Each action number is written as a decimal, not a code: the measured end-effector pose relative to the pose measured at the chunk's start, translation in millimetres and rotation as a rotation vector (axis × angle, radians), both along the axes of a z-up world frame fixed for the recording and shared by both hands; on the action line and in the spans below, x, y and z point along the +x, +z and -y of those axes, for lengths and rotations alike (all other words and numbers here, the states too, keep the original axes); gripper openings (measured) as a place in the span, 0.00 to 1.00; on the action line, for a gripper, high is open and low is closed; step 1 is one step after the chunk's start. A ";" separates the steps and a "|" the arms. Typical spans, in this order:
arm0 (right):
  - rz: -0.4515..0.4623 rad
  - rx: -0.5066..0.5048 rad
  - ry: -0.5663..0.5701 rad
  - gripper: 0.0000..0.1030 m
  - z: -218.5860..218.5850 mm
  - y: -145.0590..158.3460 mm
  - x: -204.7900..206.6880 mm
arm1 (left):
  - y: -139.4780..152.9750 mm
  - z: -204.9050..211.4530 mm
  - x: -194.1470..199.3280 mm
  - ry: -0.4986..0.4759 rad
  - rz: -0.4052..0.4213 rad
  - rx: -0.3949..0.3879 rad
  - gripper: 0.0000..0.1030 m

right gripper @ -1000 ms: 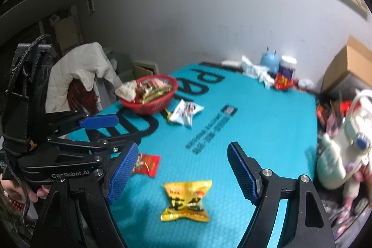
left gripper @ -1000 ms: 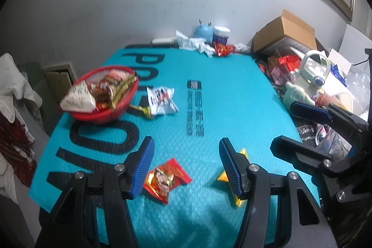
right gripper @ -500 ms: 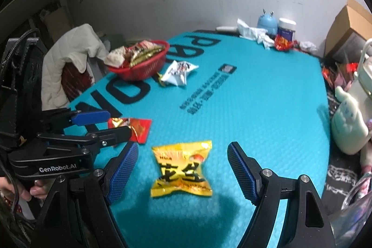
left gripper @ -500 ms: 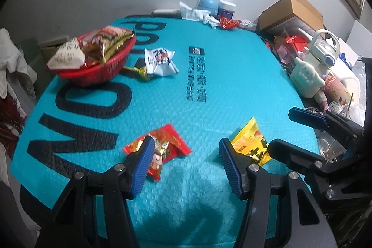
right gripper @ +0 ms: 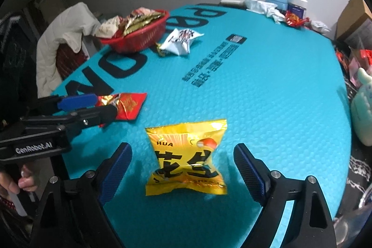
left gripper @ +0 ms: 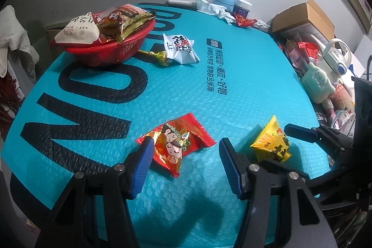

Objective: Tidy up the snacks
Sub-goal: 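Grasp the yellow HUA bag with right tool while left tool grasps red candy packet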

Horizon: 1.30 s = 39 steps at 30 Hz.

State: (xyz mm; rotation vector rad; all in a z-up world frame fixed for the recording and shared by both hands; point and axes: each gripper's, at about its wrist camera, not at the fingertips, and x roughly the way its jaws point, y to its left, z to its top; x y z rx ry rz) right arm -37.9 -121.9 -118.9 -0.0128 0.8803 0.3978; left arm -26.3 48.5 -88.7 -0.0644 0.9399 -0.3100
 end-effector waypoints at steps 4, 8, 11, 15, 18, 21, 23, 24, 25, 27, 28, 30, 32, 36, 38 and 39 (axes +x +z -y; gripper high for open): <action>-0.013 -0.002 0.013 0.87 -2.8 -4.7 3.5 | -6.0 -3.0 5.5 -0.004 -0.028 -0.019 0.55; -0.014 -0.010 0.019 0.87 -3.5 -6.2 5.9 | -14.3 0.4 12.8 -0.022 -0.056 -0.016 0.55; -0.014 -0.024 0.013 0.85 -2.6 -7.3 7.0 | -14.6 2.8 16.0 -0.025 -0.047 -0.004 0.55; -0.031 -0.029 0.007 0.71 1.3 -10.3 9.6 | -8.5 4.0 15.9 -0.016 -0.024 -0.002 0.55; -0.039 -0.027 0.009 0.65 3.7 -12.8 10.8 | -0.3 3.8 14.5 -0.015 0.015 0.020 0.55; -0.028 -0.021 0.018 0.54 4.5 -12.1 10.9 | 3.8 2.2 16.9 -0.009 0.032 0.046 0.55; -0.023 -0.020 0.018 0.52 4.0 -12.2 11.6 | 1.4 -1.0 21.7 0.015 0.011 0.054 0.55; -0.020 -0.018 0.021 0.52 3.5 -12.1 11.8 | -1.4 -3.2 24.5 0.027 -0.007 0.052 0.55; -0.019 -0.016 0.025 0.52 3.6 -12.2 12.0 | -3.9 -5.0 25.6 0.032 -0.019 0.048 0.55; -0.019 -0.015 0.030 0.52 3.2 -13.0 13.2 | -10.3 -6.6 27.8 0.034 -0.050 0.027 0.55; -0.018 -0.015 0.031 0.52 3.0 -13.2 13.0 | -11.5 -6.4 27.8 0.036 -0.052 0.022 0.55; -0.016 -0.016 0.036 0.52 2.6 -13.2 13.7 | -11.5 -3.4 27.4 0.035 -0.047 0.032 0.55; -0.014 -0.011 0.039 0.52 3.2 -13.3 14.8 | -14.2 0.6 28.8 0.024 -0.055 0.045 0.55; -0.016 -0.001 0.041 0.52 4.7 -13.5 15.3 | -20.5 4.6 33.6 0.008 -0.081 0.047 0.76; -0.017 0.006 0.041 0.52 5.3 -13.4 15.3 | -26.9 7.0 37.2 0.005 -0.106 0.053 0.82; -0.018 0.009 0.042 0.52 5.7 -13.5 15.2 | -27.0 9.2 35.6 0.009 -0.097 0.073 0.84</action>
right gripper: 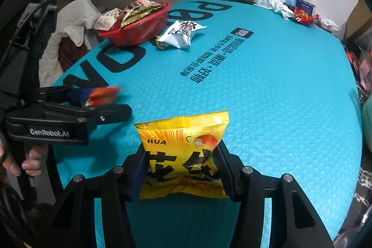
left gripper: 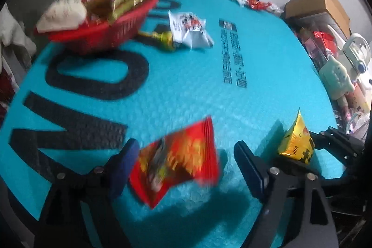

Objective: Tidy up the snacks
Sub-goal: 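Grasp the yellow HUA bag with right tool while left tool grasps red candy packet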

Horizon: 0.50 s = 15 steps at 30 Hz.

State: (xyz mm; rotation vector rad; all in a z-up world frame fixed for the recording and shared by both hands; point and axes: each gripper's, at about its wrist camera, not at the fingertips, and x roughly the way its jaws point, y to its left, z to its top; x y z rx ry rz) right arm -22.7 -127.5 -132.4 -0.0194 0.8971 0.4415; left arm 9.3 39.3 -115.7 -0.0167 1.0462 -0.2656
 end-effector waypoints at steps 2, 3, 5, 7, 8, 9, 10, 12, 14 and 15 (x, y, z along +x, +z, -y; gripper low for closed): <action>-0.001 0.006 -0.001 0.52 0.2 -0.1 -0.1 | -1.1 4.0 -1.3 -0.006 0.006 0.032 0.84; -0.001 0.009 -0.001 0.52 0.5 -0.2 0.0 | -1.6 5.5 -2.2 -0.005 0.010 0.044 0.84; 0.000 0.009 0.000 0.52 0.8 0.0 0.2 | -2.2 6.6 -3.9 -0.005 0.017 0.054 0.84; 0.000 0.010 0.002 0.52 1.0 0.0 0.1 | -2.0 6.3 -5.1 -0.002 0.015 0.060 0.84; 0.000 0.010 0.001 0.52 0.9 0.1 0.0 | -1.6 4.9 -5.8 0.004 0.012 0.055 0.84; 0.000 0.010 0.001 0.52 0.8 0.2 0.0 | -1.0 2.9 -6.0 0.010 0.011 0.046 0.84; 0.000 0.009 0.001 0.52 0.8 0.2 0.0 | -0.2 -0.2 -7.4 0.018 0.011 0.028 0.84; 0.001 0.008 0.001 0.52 0.8 0.3 -0.1 | -0.3 -5.8 -9.4 0.026 0.017 0.003 0.83; 0.001 0.007 0.001 0.52 0.7 0.2 0.0 | -0.9 -8.9 -12.4 0.039 0.038 0.012 0.70; 0.002 0.004 0.001 0.52 0.5 0.4 -0.1 | -0.9 -9.3 -14.1 0.048 0.055 0.046 0.56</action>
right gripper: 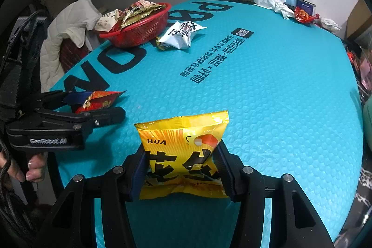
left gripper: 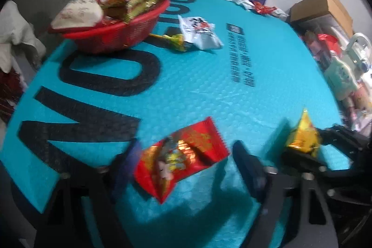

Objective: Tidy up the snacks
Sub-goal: 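Grasp the yellow HUA bag with right tool while left tool grasps red candy packet, then carry the yellow bag with right tool while left tool carries red packet to basket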

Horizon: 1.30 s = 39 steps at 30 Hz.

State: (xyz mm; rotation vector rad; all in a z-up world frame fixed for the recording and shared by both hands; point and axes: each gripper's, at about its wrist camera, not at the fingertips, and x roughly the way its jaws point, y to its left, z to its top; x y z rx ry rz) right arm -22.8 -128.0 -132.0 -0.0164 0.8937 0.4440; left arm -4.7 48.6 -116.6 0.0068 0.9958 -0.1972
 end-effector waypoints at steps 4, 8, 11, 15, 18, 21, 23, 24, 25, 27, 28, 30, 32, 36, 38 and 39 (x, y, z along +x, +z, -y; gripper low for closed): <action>0.005 -0.011 0.000 0.52 -1.6 0.0 -0.8 | 3.0 -2.8 -4.7 -0.012 0.025 -0.001 0.33; 0.008 -0.006 -0.007 0.51 -0.6 -0.1 -1.8 | 4.8 -2.5 -7.5 -0.031 0.026 -0.023 0.32; 0.012 0.001 -0.011 0.49 0.7 0.6 -3.6 | 6.7 -1.5 -10.8 -0.039 0.022 -0.042 0.32; 0.022 0.007 -0.016 0.46 1.7 3.2 -6.7 | 8.8 -1.0 -16.9 -0.046 0.015 -0.072 0.31; 0.026 0.022 -0.014 0.44 1.8 5.6 -10.3 | 12.4 -0.6 -20.2 -0.046 0.026 -0.083 0.30; 0.030 0.028 -0.010 0.43 0.3 7.2 -14.3 | 17.2 -1.1 -25.9 -0.048 0.044 -0.091 0.30; 0.035 0.028 -0.012 0.43 -1.1 8.3 -17.8 | 20.2 -1.6 -30.3 -0.051 0.054 -0.101 0.29; 0.036 0.032 -0.010 0.43 -1.6 9.0 -19.7 | 21.2 -1.7 -31.6 -0.052 0.057 -0.104 0.29; 0.036 0.035 -0.009 0.43 -2.1 9.8 -20.9 | 22.9 -1.8 -33.9 -0.055 0.062 -0.112 0.29; 0.039 0.041 -0.009 0.43 -2.6 12.1 -24.1 | 25.4 -2.0 -36.3 -0.058 0.068 -0.121 0.29; 0.042 0.042 -0.009 0.43 -3.3 12.9 -25.6 | 26.7 -2.6 -37.8 -0.059 0.072 -0.126 0.29; 0.051 0.044 -0.010 0.43 -4.1 16.0 -29.5 | 29.6 -3.7 -40.7 -0.061 0.079 -0.138 0.29; 0.059 0.045 -0.009 0.43 -4.9 19.0 -32.6 | 32.9 -4.6 -43.6 -0.064 0.088 -0.147 0.29; 0.083 0.038 -0.003 0.43 -8.9 27.5 -37.8 | 42.6 -6.0 -49.1 -0.073 0.113 -0.160 0.29; 0.097 0.031 0.001 0.43 -10.8 32.3 -39.1 | 47.2 -7.8 -51.2 -0.075 0.126 -0.164 0.29; 0.105 0.028 0.003 0.43 -11.7 34.9 -40.2 | 50.3 -8.6 -52.2 -0.077 0.134 -0.167 0.29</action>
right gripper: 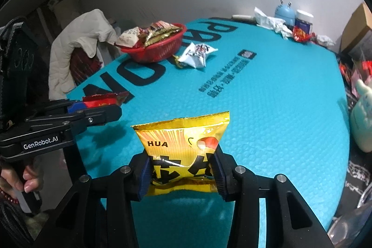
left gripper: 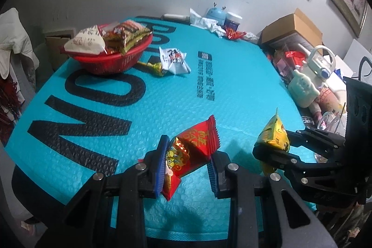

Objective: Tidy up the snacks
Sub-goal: 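Carry the yellow bag with right tool while left tool carries red packet to basket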

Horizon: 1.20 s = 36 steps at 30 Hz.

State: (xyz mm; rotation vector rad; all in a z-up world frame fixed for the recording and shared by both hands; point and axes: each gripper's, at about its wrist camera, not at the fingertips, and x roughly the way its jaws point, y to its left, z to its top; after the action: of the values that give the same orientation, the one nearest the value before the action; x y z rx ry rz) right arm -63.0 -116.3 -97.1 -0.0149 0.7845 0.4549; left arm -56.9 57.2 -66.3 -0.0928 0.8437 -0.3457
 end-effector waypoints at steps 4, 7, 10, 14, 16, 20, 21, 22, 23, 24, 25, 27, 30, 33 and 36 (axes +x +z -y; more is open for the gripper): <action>0.033 -0.008 0.010 0.43 -3.9 10.9 -2.3 | 10.6 -2.5 -2.1 -0.002 0.030 -0.004 0.29; 0.052 -0.007 0.020 0.43 -6.4 19.7 -2.5 | 18.9 -4.0 -2.4 -0.008 0.049 -0.016 0.29; 0.063 -0.008 0.030 0.43 -7.9 27.2 -1.8 | 28.0 -4.7 -1.6 -0.015 0.073 -0.021 0.29; 0.095 -0.026 0.030 0.43 -9.5 40.4 -0.3 | 40.7 -5.2 1.6 -0.028 0.103 -0.030 0.29; 0.104 -0.026 0.036 0.43 -10.3 47.7 1.7 | 46.7 -5.9 4.1 -0.036 0.116 -0.037 0.29; 0.122 -0.034 0.042 0.43 -12.0 60.9 4.6 | 58.4 -6.5 8.8 -0.045 0.144 -0.043 0.29; 0.126 -0.035 0.044 0.43 -12.7 64.1 5.5 | 60.7 -7.0 9.4 -0.045 0.150 -0.044 0.29; 0.129 -0.034 0.046 0.43 -13.3 66.6 6.1 | 62.9 -7.9 10.9 -0.046 0.155 -0.047 0.29; 0.136 -0.034 0.052 0.43 -14.3 71.0 7.2 | 65.2 -9.3 12.6 -0.047 0.159 -0.053 0.29; 0.141 -0.035 0.055 0.43 -14.7 74.2 8.6 | 67.1 -10.0 14.0 -0.048 0.161 -0.057 0.29; 0.148 -0.035 0.058 0.43 -15.5 77.8 9.2 | 69.7 -11.3 16.1 -0.050 0.166 -0.061 0.29; 0.162 -0.037 0.066 0.43 -17.5 84.9 12.0 | 74.2 -12.8 18.9 -0.047 0.179 -0.057 0.29; 0.192 -0.046 0.082 0.43 -21.5 95.9 17.1 | 82.9 -15.3 22.5 -0.040 0.204 -0.048 0.29; 0.227 -0.061 0.095 0.43 -28.0 106.1 23.5 | 90.7 -21.0 27.3 -0.028 0.226 -0.045 0.29; 0.250 -0.064 0.119 0.43 -36.2 114.9 31.8 | 99.6 -28.3 33.4 -0.009 0.250 -0.037 0.29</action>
State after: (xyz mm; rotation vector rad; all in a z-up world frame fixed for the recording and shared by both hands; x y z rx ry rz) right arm -31.2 -80.1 17.8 -0.1761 0.5535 0.5287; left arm -23.5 85.5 33.3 -0.0782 0.5908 -0.3731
